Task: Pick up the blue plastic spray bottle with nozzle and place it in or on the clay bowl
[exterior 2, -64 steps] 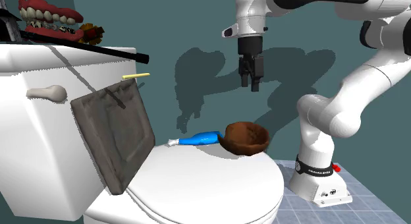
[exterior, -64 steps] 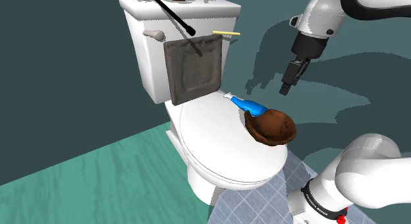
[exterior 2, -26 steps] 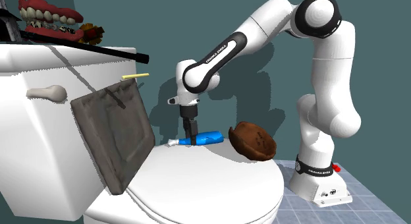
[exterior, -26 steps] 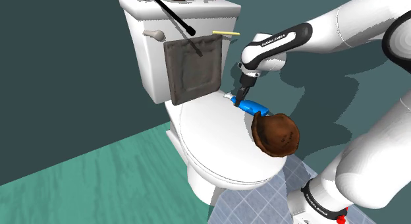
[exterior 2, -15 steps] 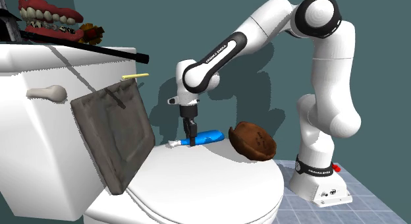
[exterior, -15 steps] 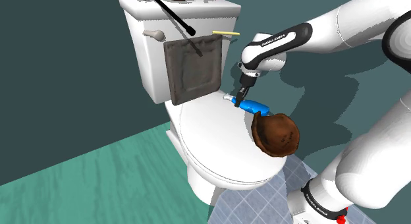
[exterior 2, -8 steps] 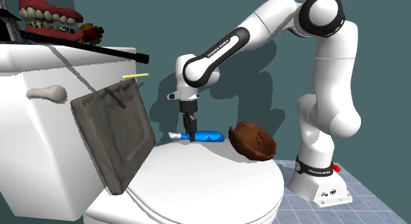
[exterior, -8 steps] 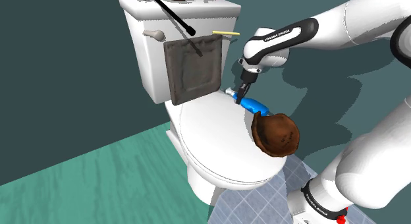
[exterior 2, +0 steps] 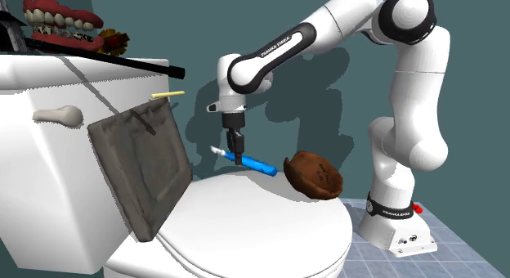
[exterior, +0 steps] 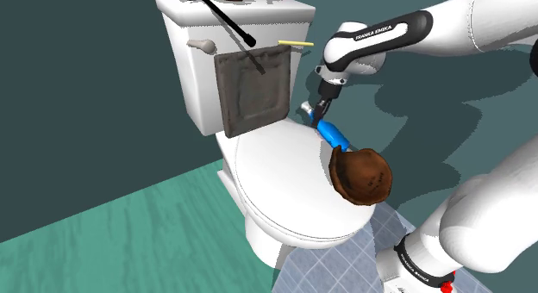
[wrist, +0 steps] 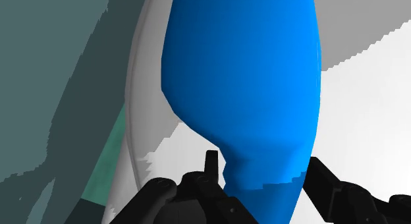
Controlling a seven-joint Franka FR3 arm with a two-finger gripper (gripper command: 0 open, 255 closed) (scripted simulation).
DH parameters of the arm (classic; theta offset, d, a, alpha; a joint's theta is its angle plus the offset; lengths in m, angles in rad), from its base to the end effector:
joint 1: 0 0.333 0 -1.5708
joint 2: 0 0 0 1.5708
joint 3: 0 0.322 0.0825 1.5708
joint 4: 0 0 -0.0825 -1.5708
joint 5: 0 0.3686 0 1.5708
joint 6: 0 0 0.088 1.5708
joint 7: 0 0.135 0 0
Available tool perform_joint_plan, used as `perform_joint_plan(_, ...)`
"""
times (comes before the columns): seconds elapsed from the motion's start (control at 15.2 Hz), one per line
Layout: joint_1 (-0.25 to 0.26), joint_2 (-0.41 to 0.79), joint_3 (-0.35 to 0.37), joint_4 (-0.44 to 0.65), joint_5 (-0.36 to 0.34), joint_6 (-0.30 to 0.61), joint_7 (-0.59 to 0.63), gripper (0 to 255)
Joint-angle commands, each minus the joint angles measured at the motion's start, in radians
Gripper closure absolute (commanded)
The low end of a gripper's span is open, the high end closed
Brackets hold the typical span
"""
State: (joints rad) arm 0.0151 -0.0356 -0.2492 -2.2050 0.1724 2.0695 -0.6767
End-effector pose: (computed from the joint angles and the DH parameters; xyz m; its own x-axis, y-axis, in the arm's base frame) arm 0.4862 -0.1028 0.3756 0.9387 0.3447 0.0104 0.3406 -0.9219 -0.1844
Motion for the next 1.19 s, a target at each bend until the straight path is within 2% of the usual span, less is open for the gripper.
perform_joint_plan(0.0,-0.001,-0.015,-0.001,0.017,-0.007,-0.031,0.007,255)
perform_joint_plan(1.12,-0.002,-0.084,0.003,0.175,-0.037,-0.251,0.054,255)
